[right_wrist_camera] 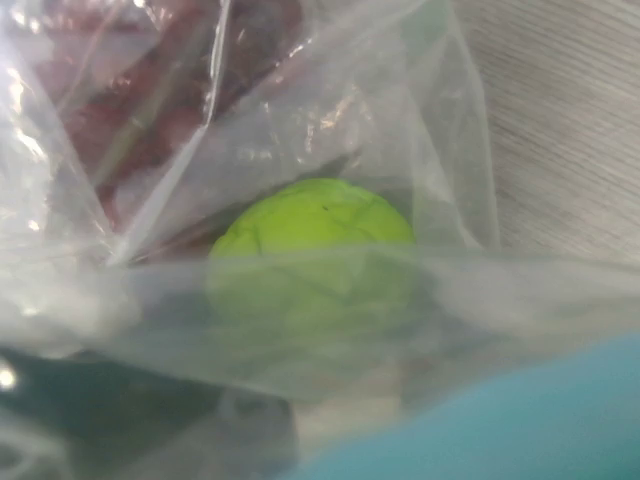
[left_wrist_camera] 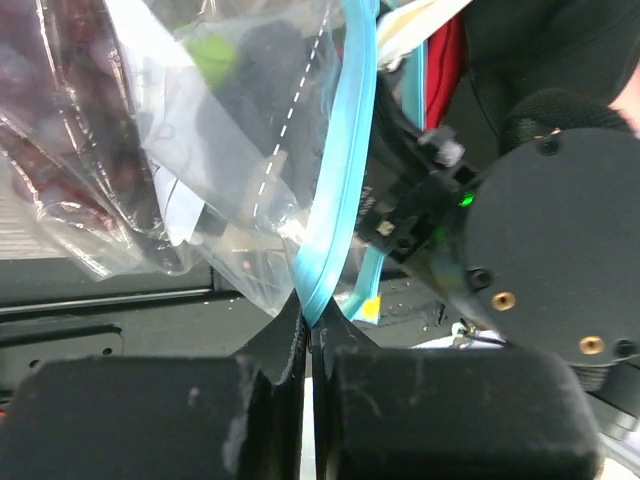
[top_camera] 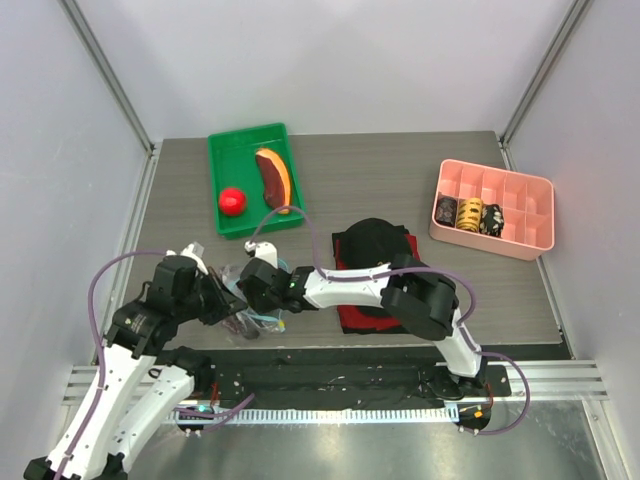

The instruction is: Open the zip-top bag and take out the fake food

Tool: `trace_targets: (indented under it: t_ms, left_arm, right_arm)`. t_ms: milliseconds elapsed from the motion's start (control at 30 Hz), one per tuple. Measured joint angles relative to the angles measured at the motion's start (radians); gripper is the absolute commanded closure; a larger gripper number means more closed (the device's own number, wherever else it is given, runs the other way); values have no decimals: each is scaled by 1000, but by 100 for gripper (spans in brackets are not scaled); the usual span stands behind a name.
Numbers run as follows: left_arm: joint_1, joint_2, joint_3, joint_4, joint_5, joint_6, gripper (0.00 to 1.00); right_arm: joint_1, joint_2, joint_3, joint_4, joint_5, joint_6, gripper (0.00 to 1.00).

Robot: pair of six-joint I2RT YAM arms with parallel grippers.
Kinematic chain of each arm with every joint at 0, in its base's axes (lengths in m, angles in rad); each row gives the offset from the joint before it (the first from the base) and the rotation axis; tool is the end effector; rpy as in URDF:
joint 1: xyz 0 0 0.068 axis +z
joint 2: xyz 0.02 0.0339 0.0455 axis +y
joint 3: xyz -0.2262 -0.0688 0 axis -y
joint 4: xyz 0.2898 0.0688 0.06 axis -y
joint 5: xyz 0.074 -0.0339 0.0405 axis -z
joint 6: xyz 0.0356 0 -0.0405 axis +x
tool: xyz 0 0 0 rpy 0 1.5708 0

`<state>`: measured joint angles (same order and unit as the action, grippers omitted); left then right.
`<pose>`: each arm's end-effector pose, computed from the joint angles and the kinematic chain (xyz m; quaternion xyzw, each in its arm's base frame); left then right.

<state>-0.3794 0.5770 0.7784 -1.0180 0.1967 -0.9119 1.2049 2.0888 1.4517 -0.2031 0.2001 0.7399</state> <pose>0.1618 -0.0720 0.2743 -0.2086 0.9022 -0.2934 0.2377 0.1760 0.4394 0.1048 -0.1794 0.9126 0.2411 0.2773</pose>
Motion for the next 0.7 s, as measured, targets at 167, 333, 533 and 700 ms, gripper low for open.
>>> trace_targets:
  t_ms: [167,333,533,700]
  left_arm:
    - [0,-1,2,-30,-50,2,100]
    - [0,45,23,-55,-126,5,100]
    - [-6,132,56,2,-138,7,100]
    - [-6,146,56,64,-96,6,100]
  right_arm:
    - [-3,-20,9,-72,23,-30,91]
    - [-3,-188,-32,-205,-11,-76,93]
    - [-11,-443,-71,-260,-135,-114,93]
    - [-42,-466,-2,-316,-171,-139,93]
